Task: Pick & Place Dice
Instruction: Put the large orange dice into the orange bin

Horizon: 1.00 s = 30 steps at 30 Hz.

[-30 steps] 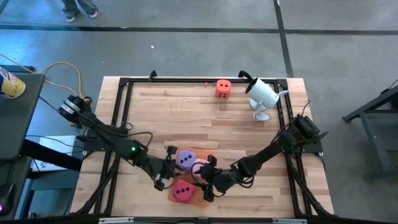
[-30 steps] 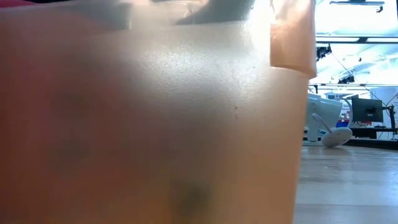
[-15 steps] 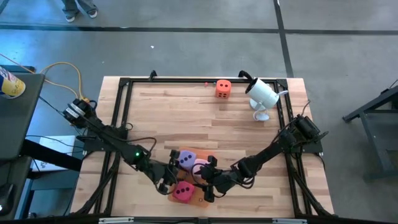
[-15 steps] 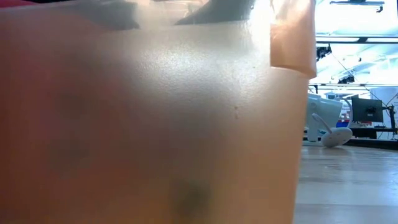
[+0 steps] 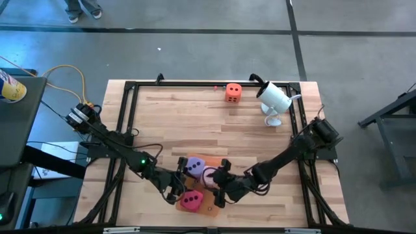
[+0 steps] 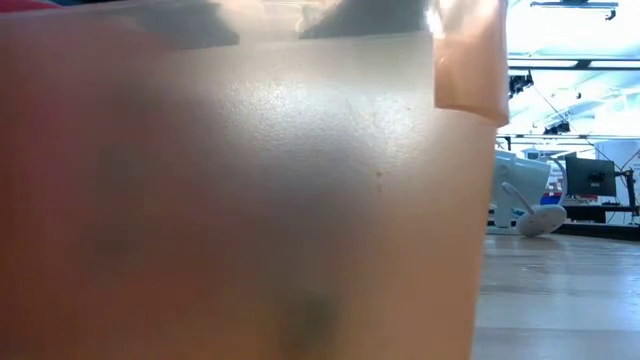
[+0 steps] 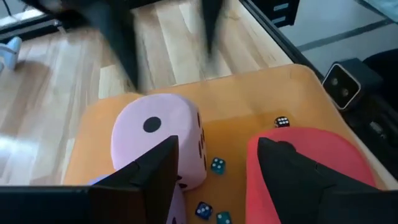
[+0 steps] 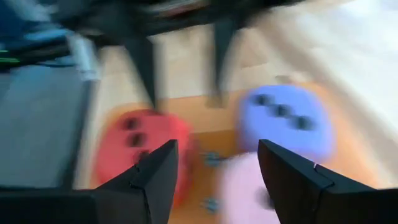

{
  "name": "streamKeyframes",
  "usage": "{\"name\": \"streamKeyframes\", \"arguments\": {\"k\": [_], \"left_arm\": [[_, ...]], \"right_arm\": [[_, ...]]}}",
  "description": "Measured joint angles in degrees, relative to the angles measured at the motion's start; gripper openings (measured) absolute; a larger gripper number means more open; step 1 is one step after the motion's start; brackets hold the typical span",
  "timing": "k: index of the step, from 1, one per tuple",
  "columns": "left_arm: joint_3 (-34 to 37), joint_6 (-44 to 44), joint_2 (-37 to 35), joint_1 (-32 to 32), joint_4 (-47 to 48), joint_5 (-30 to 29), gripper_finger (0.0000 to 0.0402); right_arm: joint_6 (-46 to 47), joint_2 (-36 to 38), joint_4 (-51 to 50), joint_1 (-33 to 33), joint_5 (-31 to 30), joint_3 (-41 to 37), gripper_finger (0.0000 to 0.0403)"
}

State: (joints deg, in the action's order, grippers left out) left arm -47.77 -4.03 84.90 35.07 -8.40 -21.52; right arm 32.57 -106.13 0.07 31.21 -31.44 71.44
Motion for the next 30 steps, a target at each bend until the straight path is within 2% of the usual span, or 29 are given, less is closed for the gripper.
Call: {"name": "streamKeyframes", "arguments": {"k": [4,7,12,15,21,27,30], "left_arm": [[0.00,-0.40,0.00,0.67,-0.15,0.00,0.0214],[0.00,-2.79,-0.37,1.43,-0.30,0.00,0.0214],[0.00,-3.72,-1.70,1.64,-0.06,0.05,0.0214],[0.00,-4.31,-2.47,1.69,0.58,-0.01,0.0214],[0.00,-7.33,-2.69,1.99,0.78,0.09,0.0214],[0.00,-10.65,-2.69,3.31,1.68,0.17,0.0214],[0.00,-11.34,-2.69,4.33,1.77,0.17,0.0214]], "right_arm": [[3.59,2.41,-3.98,0.40,-6.33,-0.07,0.0210],[4.68,2.52,-3.33,0.17,-6.74,-0.07,0.0210],[-9.43,2.49,5.38,-1.94,-6.43,-0.09,0.0210],[-10.33,2.49,9.46,-3.68,-6.07,-0.09,0.0210],[-15.79,2.47,11.09,-4.64,-5.69,-0.09,0.0215],[-20.64,2.47,19.50,-3.51,-3.24,-0.11,0.0269],[-23.91,2.47,23.11,-2.60,3.21,-0.11,0.0312]]}}
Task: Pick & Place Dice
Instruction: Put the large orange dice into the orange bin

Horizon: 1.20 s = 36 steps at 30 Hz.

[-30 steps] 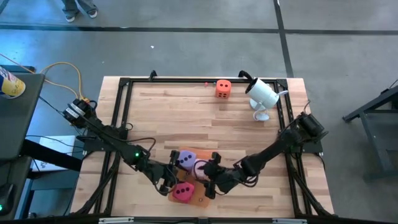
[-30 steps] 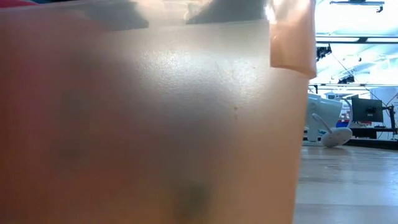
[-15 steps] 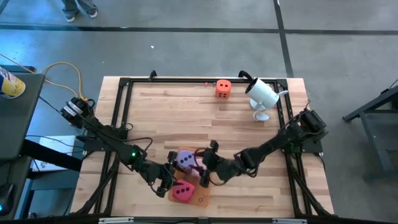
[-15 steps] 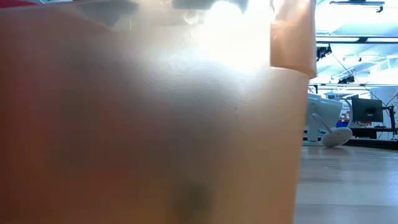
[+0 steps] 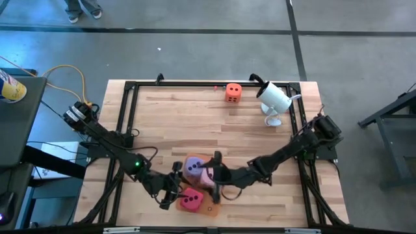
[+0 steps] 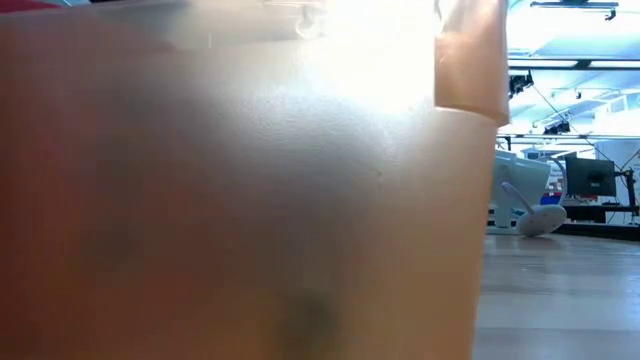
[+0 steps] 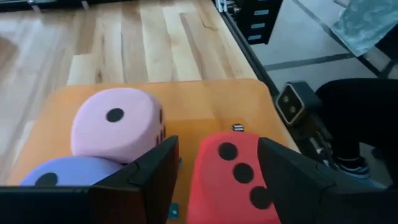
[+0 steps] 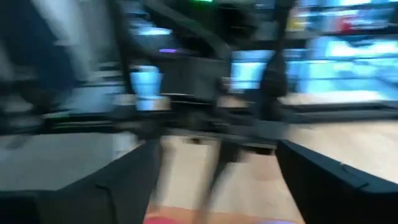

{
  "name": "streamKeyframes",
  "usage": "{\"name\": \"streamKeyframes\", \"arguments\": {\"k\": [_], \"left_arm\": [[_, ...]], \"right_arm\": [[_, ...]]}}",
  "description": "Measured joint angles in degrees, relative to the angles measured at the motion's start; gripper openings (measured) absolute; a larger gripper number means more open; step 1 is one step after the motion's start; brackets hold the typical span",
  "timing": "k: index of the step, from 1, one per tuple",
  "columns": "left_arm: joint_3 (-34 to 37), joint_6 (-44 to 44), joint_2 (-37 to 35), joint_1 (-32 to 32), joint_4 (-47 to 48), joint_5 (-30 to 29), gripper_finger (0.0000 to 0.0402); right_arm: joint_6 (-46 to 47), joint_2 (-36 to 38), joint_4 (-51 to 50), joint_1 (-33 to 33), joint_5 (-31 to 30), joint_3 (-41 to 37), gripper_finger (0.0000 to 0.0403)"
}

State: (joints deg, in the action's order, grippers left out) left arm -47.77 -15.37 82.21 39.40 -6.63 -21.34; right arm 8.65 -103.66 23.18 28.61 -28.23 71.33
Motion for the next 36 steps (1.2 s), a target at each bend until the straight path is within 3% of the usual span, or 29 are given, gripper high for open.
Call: {"name": "streamKeyframes", "arguments": {"k": [2,5,8,12,21,36], "left_arm": [[0.00,-0.16,0.00,0.63,-0.01,0.02,0.0214],[0.00,-1.36,0.00,1.53,-0.01,0.03,0.0214],[0.00,-2.12,0.00,2.07,-0.01,0.09,0.0214],[0.00,-2.28,0.00,2.50,0.00,0.09,0.0214],[0.00,-0.41,0.00,2.35,0.22,0.09,0.0214],[0.00,0.75,0.00,2.81,0.22,0.12,0.0214]], "right_arm": [[1.59,0.00,1.21,0.05,4.09,0.00,0.0335],[3.54,0.00,2.67,-0.12,4.21,0.00,0.0359],[5.71,0.00,2.41,-0.21,5.11,0.00,0.0370],[9.01,0.00,2.31,-0.46,12.00,0.00,0.0374],[11.07,0.00,-0.83,-2.47,14.14,0.00,0.0398],[14.02,-0.66,-1.76,-7.32,17.26,-0.02,0.0400]]}}
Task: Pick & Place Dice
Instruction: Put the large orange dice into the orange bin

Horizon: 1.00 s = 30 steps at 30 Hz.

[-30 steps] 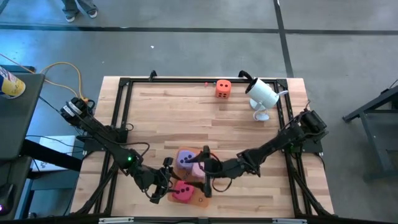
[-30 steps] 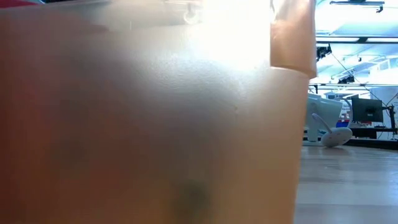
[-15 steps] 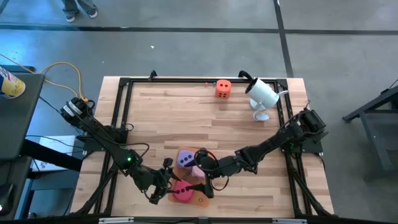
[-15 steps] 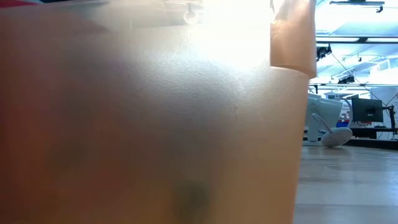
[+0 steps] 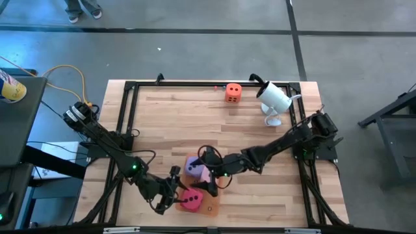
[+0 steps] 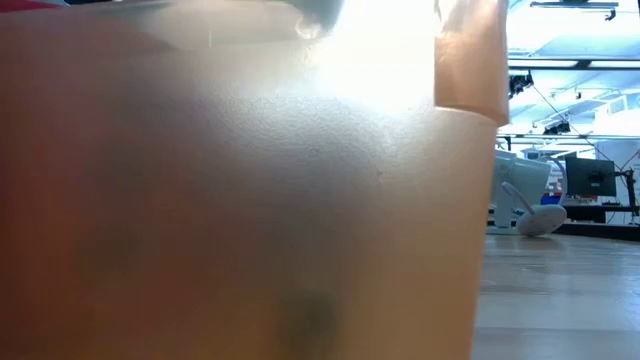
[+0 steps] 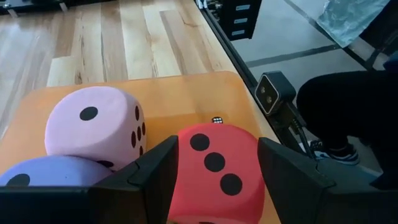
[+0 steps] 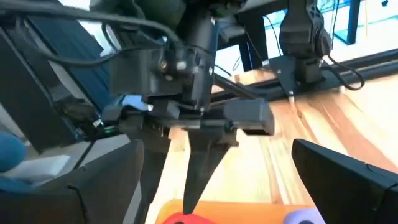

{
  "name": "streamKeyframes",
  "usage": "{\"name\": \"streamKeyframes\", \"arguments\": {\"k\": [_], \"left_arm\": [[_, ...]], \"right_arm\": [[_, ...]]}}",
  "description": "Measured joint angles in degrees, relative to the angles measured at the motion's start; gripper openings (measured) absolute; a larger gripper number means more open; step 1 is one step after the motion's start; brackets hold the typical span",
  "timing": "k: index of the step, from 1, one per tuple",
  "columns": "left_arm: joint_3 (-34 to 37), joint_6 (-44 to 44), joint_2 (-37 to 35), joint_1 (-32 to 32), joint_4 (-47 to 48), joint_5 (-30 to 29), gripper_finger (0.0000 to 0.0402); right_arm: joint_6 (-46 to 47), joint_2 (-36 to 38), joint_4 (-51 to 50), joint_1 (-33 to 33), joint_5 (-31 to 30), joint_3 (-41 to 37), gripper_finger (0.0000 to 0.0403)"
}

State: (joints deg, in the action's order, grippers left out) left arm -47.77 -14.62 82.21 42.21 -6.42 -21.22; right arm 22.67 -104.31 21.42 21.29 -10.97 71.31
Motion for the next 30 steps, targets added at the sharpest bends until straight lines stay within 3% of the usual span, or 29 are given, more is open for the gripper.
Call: {"name": "streamKeyframes", "arguments": {"k": [7,10,13,15,18,23,26,30], "left_arm": [[0.00,0.25,0.00,-0.04,0.02,0.01,0.0214],[0.00,-0.24,-0.02,-0.04,0.02,0.01,0.0214],[0.00,0.97,-0.04,-0.80,0.01,0.05,0.0214],[0.00,1.28,-0.04,-1.72,0.02,0.01,0.0214],[0.00,1.73,-0.07,-3.85,0.01,0.02,0.0214],[-0.02,1.26,-0.09,-6.61,1.19,0.17,0.0214],[-0.02,1.24,-0.09,-7.35,2.11,0.94,0.0214],[-0.02,1.15,-0.09,-7.45,2.95,2.03,0.0214]], "right_arm": [[-3.13,0.00,2.49,-0.43,-4.03,0.00,0.0400],[-2.38,0.00,1.13,-0.30,-0.32,0.00,0.0400],[-7.96,0.19,-0.46,-0.83,2.58,0.00,0.0400],[-11.73,1.59,-6.02,-1.63,0.47,-0.01,0.0400],[-14.76,6.22,-18.19,-3.50,-9.66,1.05,0.0400],[-12.67,10.87,-40.91,-9.77,-17.81,8.60,0.0400],[-9.53,11.44,-52.20,-16.19,-15.66,13.36,0.0400],[-7.57,11.34,-62.57,-27.87,-5.33,18.87,0.0400]]}}
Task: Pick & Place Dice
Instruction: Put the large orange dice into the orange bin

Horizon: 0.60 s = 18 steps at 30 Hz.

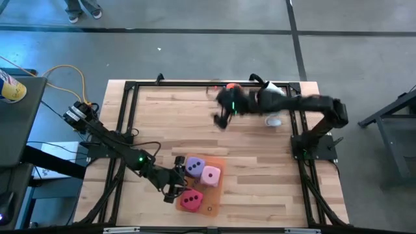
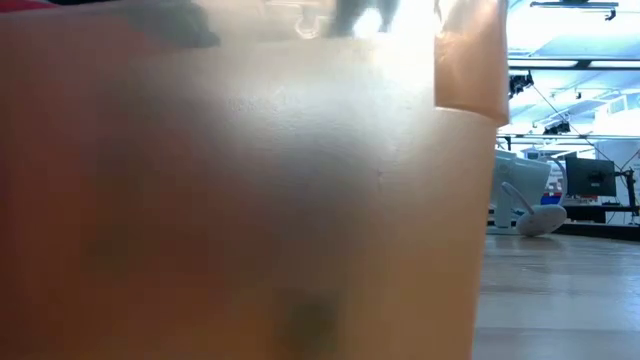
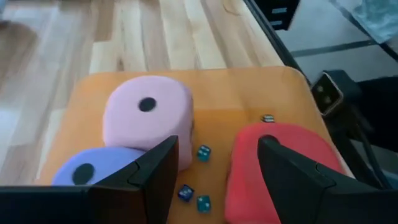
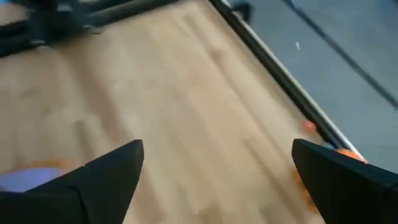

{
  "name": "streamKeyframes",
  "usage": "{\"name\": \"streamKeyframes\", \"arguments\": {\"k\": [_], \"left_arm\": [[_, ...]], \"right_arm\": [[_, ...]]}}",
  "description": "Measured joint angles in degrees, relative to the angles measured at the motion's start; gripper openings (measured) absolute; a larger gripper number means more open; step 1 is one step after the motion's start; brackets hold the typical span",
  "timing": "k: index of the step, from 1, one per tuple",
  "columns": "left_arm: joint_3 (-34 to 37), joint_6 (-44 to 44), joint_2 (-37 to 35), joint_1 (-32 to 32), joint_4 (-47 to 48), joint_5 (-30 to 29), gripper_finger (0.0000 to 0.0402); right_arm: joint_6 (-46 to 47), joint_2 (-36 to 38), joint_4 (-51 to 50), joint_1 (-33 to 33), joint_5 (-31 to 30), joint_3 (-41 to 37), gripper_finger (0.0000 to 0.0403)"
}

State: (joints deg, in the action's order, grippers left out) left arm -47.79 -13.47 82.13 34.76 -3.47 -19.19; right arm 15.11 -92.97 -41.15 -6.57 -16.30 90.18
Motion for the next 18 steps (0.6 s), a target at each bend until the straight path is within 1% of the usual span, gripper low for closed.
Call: {"name": "streamKeyframes", "arguments": {"k": [1,3,9,11,14,18], "left_arm": [[0.00,-0.12,0.00,0.07,0.09,0.56,0.0214],[0.00,-0.92,0.00,0.50,0.03,1.21,0.0214],[0.00,-5.08,0.00,1.17,-0.17,1.81,0.0214],[0.00,-6.38,0.00,1.59,-0.17,1.72,0.0214],[0.00,-7.85,0.00,1.95,-0.19,1.74,0.0214],[0.00,-8.05,0.00,1.88,-1.35,1.12,0.0214]], "right_arm": [[-1.00,-0.06,-0.30,-2.82,2.20,0.49,0.0400],[-2.98,-0.26,0.02,-7.97,4.20,0.84,0.0400],[-3.64,-0.26,-1.32,-20.54,6.97,1.00,0.0400],[-5.85,-0.26,-1.87,-23.37,7.41,1.00,0.0400],[-6.27,-1.05,-2.09,-25.67,7.90,1.04,0.0400],[-5.57,-5.03,-5.99,-28.69,14.35,1.00,0.0400]]}}
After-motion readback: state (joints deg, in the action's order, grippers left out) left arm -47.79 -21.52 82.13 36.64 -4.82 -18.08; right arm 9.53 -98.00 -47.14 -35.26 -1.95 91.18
